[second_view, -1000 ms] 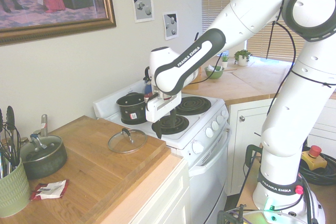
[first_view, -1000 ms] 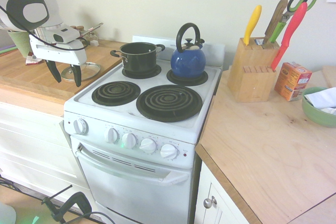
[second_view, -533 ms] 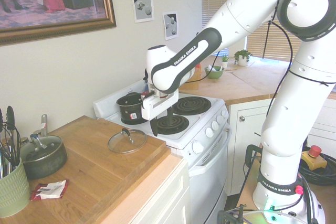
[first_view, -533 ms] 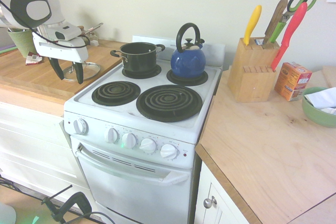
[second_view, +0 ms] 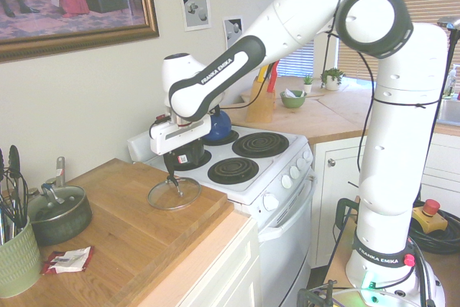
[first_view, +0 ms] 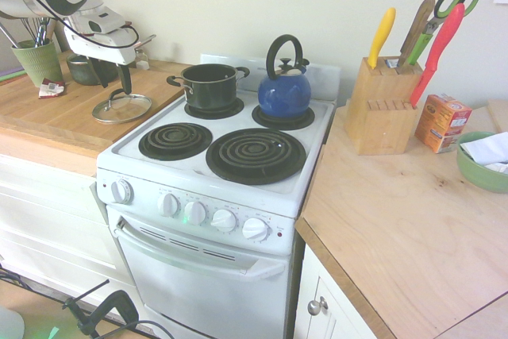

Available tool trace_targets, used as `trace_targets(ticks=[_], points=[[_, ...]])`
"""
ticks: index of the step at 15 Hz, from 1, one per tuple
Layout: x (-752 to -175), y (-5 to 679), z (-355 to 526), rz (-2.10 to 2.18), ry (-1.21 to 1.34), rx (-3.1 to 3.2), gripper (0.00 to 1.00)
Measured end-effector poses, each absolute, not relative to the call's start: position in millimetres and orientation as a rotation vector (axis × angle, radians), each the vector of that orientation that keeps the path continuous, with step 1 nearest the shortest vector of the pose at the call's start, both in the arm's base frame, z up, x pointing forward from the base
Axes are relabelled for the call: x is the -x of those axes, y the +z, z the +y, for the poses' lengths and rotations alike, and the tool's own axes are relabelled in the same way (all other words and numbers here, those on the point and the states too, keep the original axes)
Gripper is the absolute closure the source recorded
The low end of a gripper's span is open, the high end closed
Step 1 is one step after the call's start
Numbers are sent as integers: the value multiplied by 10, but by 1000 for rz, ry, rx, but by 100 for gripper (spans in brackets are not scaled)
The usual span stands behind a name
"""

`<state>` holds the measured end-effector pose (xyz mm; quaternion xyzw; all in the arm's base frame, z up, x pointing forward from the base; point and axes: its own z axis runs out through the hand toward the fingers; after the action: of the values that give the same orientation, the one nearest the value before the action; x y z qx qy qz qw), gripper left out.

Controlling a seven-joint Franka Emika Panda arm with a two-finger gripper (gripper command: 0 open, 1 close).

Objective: Cover the lid of the pot

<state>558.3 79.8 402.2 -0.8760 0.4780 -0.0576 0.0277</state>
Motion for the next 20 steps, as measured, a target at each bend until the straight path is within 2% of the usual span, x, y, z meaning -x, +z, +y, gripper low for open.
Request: trace_targets(ticks=[2,3,20], points=[[-5769,3810,851,1511,-137,2696,0],[-5847,3730,866,1526,-126,2691,100],[-5996,3693,946,1599,-121,2663,100]])
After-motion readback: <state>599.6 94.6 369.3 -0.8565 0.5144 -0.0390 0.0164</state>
